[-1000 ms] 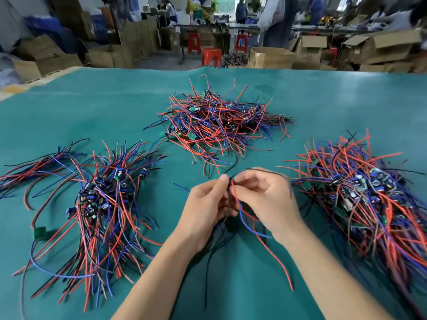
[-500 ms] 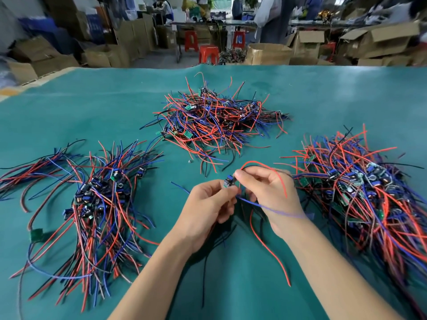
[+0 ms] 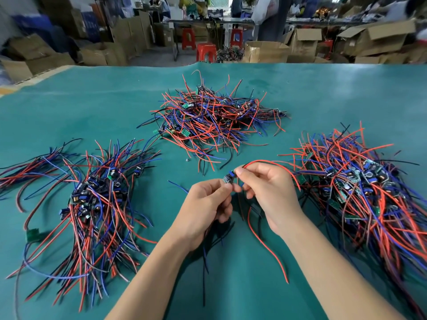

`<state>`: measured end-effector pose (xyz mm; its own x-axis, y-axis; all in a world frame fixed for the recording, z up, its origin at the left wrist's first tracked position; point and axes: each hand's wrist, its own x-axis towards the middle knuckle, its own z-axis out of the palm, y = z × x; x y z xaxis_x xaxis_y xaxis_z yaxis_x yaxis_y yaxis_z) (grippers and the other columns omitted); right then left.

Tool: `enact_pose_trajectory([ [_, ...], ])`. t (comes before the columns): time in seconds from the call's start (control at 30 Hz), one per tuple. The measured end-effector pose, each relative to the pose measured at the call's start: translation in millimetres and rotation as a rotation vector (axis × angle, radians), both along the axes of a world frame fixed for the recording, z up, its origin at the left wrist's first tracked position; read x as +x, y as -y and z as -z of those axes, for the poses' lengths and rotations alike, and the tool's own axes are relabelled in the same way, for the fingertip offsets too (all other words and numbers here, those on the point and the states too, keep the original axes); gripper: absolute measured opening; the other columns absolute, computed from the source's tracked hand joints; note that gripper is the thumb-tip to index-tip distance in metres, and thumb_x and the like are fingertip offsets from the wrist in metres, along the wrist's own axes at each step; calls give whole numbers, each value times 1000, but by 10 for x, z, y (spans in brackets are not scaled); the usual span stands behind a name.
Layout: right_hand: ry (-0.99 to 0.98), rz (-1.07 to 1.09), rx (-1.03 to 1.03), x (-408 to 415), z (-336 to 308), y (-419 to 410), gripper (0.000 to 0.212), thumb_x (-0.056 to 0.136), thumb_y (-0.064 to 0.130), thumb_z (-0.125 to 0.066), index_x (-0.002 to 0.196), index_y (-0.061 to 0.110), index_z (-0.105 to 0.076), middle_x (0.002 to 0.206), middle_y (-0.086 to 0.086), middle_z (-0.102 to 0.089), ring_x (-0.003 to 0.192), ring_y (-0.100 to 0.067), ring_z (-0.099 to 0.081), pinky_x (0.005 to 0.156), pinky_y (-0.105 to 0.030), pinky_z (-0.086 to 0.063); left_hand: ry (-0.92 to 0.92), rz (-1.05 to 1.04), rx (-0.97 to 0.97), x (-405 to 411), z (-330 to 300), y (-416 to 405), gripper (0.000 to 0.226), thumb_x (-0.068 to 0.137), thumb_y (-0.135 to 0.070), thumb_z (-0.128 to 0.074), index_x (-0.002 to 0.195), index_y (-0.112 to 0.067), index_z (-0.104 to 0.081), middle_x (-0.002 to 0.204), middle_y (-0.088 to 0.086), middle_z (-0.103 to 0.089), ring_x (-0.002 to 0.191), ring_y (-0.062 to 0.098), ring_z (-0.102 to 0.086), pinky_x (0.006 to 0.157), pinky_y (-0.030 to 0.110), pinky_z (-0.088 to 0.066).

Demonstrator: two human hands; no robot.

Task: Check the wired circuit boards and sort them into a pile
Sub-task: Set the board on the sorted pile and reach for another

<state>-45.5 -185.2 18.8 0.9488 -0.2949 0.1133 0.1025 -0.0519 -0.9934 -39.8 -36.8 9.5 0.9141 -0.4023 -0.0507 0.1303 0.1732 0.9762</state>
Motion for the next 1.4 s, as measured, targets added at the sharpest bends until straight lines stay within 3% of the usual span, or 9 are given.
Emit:
enact_pose_trajectory([
  [0.17,-19,-4,62,2,24,7,19,94,14,-70,80,1,-70,68,-15,-59,60,-20,-53,53,-23,-42,39,62,43,-9,-5,-13,30,104,-23,-51,91,-3,-69,60,-3,-32,45,11,-23,40,17,-19],
  [0.4,20,426,-39,100,33,259,23,91,22,-74,69,16,-69,48,13,-53,48,-9,-48,54,-30,-43,88,147,114,-31,-25,-20,31,103,-26,-52,83,-11,-70,60,-1,-22,48,12,-16,41,17,-17],
  [0.53,58,563,-298,110,-6,488,15,91,26,-72,80,16,-74,62,5,-63,61,-21,-59,71,-40,-54,110,181,139,-39,-25,-26,31,103,-26,-53,81,-12,-70,59,-2,-22,48,12,-16,41,16,-18],
  [0.77,322,640,-684,29,-50,547,12,96,15,-66,89,8,-72,82,-2,-69,69,-19,-54,70,-22,-35,132,226,154,-45,-42,-26,32,103,-26,-52,79,-16,-71,55,-6,-23,48,11,-16,41,18,-17],
  [0.9,240,578,-387,45,-89,528,18,98,19,-61,80,22,-61,65,9,-68,54,-17,-61,62,-28,-48,135,239,161,-44,-43,-32,32,103,-25,-52,82,-12,-71,55,-5,-22,48,12,-15,41,18,-17],
  [1.0,102,464,237,65,-163,522,31,104,18,-53,72,15,-56,48,5,-58,36,-11,-48,38,-20,-36,143,252,171,-42,-32,-33,31,103,-26,-52,84,-11,-72,55,-6,-23,47,11,-16,41,17,-17],
  [1.1,-55,354,678,43,-233,521,33,103,19,-54,70,15,-54,45,6,-51,36,-6,-39,34,-16,-27,155,267,183,-39,-21,-31,31,103,-28,-53,85,-13,-74,54,-7,-25,46,10,-17,41,17,-17],
  [1.27,-119,259,962,16,-257,514,30,103,20,-54,74,16,-52,50,7,-49,34,-1,-39,32,-14,-27,152,259,166,-31,-15,-36,31,101,-32,-54,85,-13,-74,53,-7,-26,44,9,-18,40,16,-18],
  [1.4,-98,184,1008,4,-263,399,43,104,42,-53,96,1,-65,81,-10,-72,55,-10,-68,46,-17,-50,97,152,96,-16,-3,-27,32,103,-28,-53,86,-9,-72,57,0,-28,46,12,-16,39,17,-17],
])
